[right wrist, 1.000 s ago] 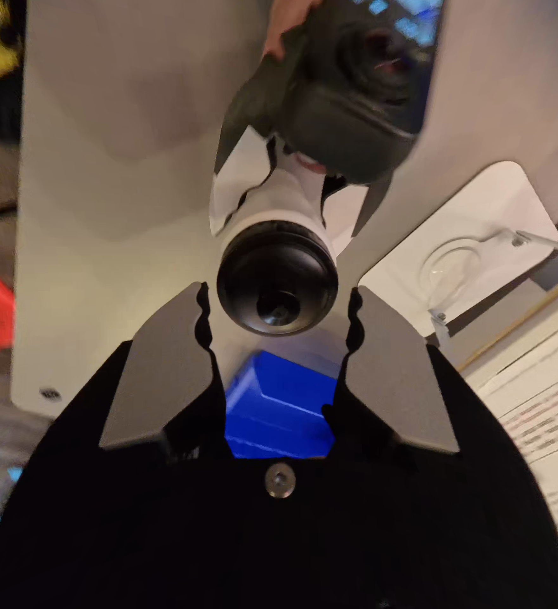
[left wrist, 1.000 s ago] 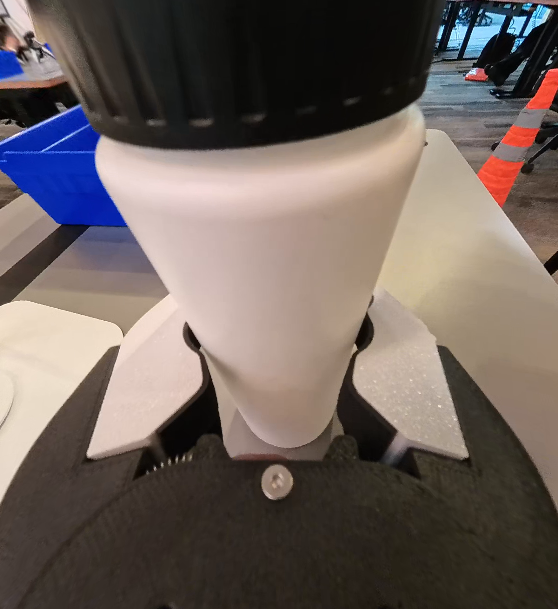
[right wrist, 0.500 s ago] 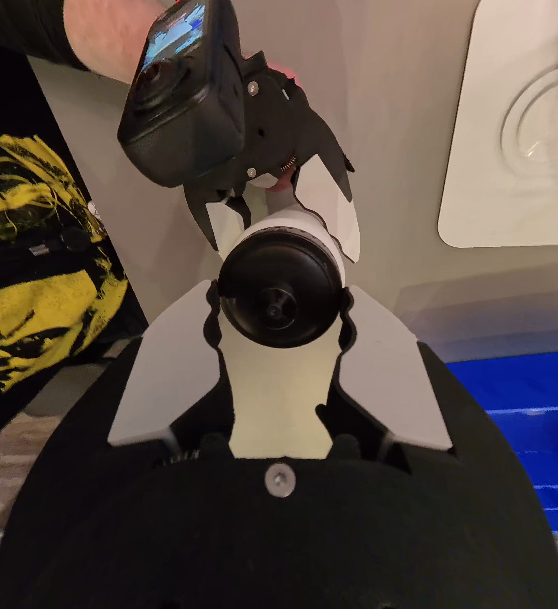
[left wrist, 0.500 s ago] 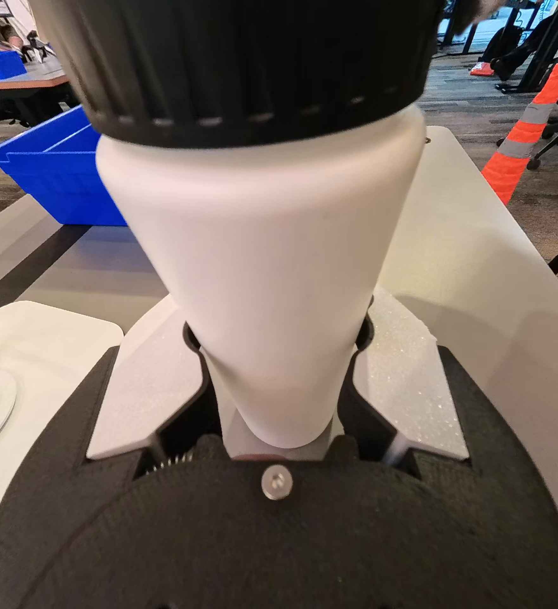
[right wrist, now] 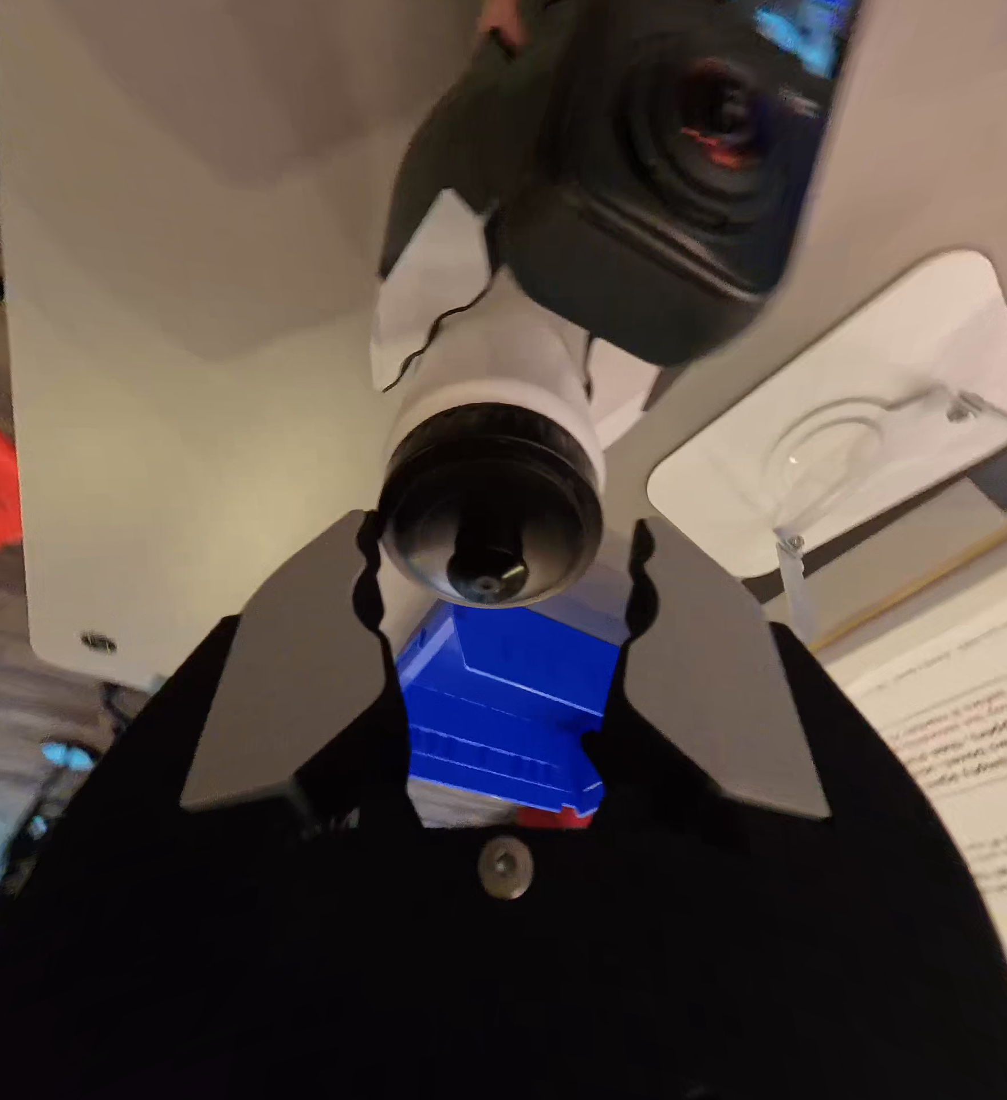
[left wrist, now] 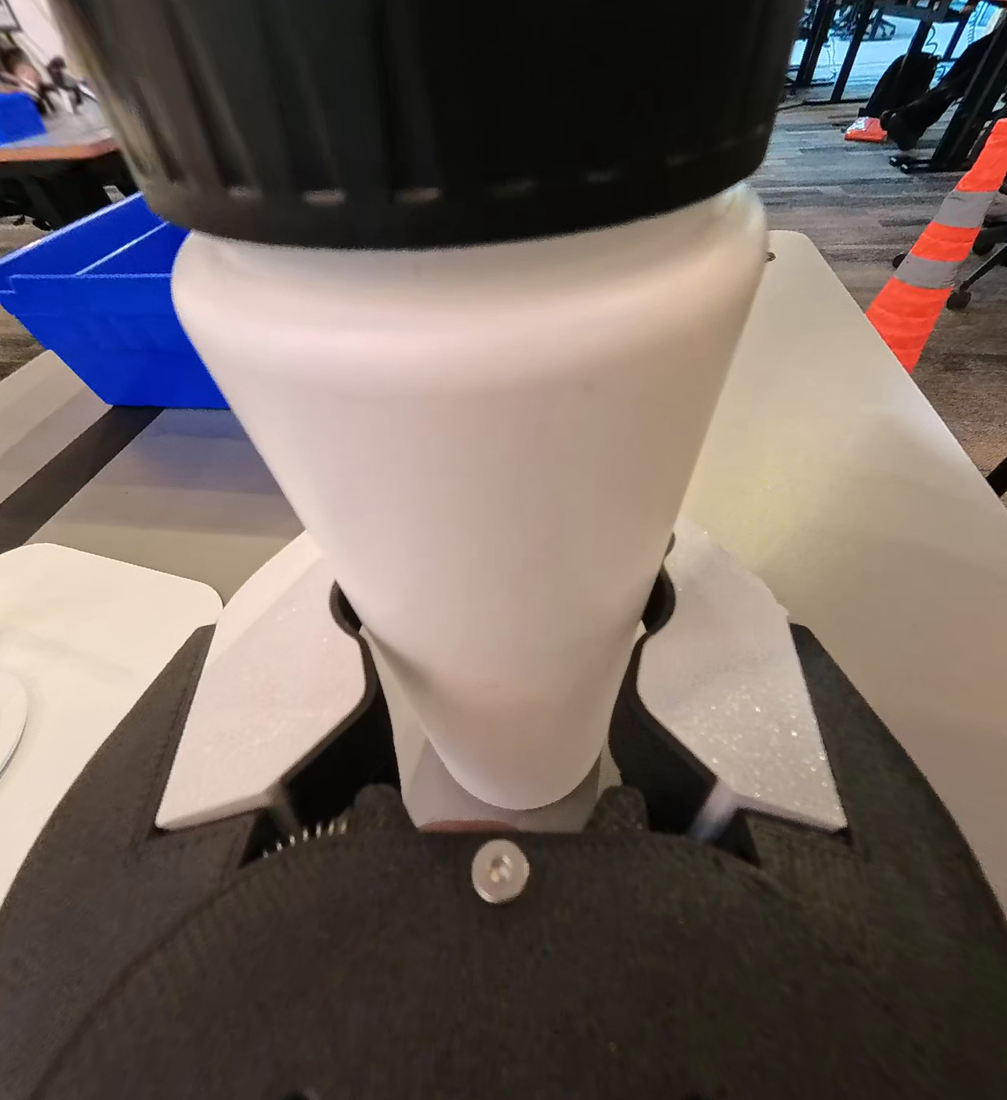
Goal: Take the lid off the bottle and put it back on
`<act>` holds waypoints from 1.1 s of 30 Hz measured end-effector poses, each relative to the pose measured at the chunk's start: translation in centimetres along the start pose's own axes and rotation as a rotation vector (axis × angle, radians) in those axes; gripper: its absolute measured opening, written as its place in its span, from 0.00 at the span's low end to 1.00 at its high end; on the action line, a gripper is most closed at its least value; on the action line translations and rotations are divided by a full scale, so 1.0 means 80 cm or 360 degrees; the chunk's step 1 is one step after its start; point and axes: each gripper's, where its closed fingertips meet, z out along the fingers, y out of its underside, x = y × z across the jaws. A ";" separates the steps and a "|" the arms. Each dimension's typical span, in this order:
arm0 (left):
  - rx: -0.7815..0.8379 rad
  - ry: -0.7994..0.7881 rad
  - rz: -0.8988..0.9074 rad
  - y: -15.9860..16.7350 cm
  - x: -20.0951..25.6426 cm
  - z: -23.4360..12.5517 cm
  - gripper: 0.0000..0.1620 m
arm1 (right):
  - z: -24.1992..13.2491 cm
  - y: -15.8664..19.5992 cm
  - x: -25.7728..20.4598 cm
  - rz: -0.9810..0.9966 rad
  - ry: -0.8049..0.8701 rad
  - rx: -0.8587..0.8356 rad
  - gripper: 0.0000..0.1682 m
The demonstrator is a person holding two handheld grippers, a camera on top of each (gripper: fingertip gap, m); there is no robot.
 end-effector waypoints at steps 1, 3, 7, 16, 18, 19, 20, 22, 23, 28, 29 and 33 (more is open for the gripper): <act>0.0000 -0.0001 0.0002 0.000 0.000 0.000 0.58 | -0.002 -0.002 0.003 0.0123 0.0022 0.0045 0.54; -0.0004 -0.0006 0.0006 0.000 0.001 0.001 0.58 | -0.009 -0.006 0.006 0.0404 0.0037 0.0200 0.54; 0.0002 -0.0005 0.0003 -0.001 0.001 0.001 0.58 | -0.014 0.000 0.001 0.1057 -0.0063 0.0467 0.49; 0.0000 -0.0007 0.0003 0.000 0.001 0.001 0.58 | 0.008 -0.009 -0.011 0.1244 -0.0221 0.0577 0.44; 0.0005 -0.0007 -0.0004 0.000 0.000 0.001 0.58 | 0.008 -0.009 -0.009 0.1157 -0.0210 0.0557 0.44; 0.0004 -0.0006 -0.0003 0.000 0.000 0.001 0.58 | 0.008 -0.009 -0.010 0.1092 -0.0212 0.0535 0.44; 0.0003 -0.0007 0.0001 0.000 0.000 0.001 0.58 | 0.008 -0.008 -0.011 0.1003 -0.0217 0.0508 0.44; 0.0004 -0.0007 0.0005 -0.001 0.001 0.002 0.58 | 0.008 -0.006 -0.014 0.0749 -0.0221 0.0439 0.44; 0.0005 -0.0006 0.0008 -0.001 0.001 0.002 0.58 | 0.008 -0.004 -0.015 0.0584 -0.0215 0.0386 0.44; 0.0007 -0.0003 0.0005 -0.001 0.001 0.002 0.58 | 0.009 0.004 -0.012 -0.0145 -0.0174 -0.0014 0.44; 0.0007 -0.0002 0.0004 -0.001 0.001 0.002 0.58 | 0.008 0.005 -0.011 -0.0240 -0.0160 -0.0118 0.44; 0.0007 0.0002 0.0002 -0.001 0.001 0.001 0.58 | 0.006 0.008 -0.009 -0.0229 -0.0083 -0.0313 0.45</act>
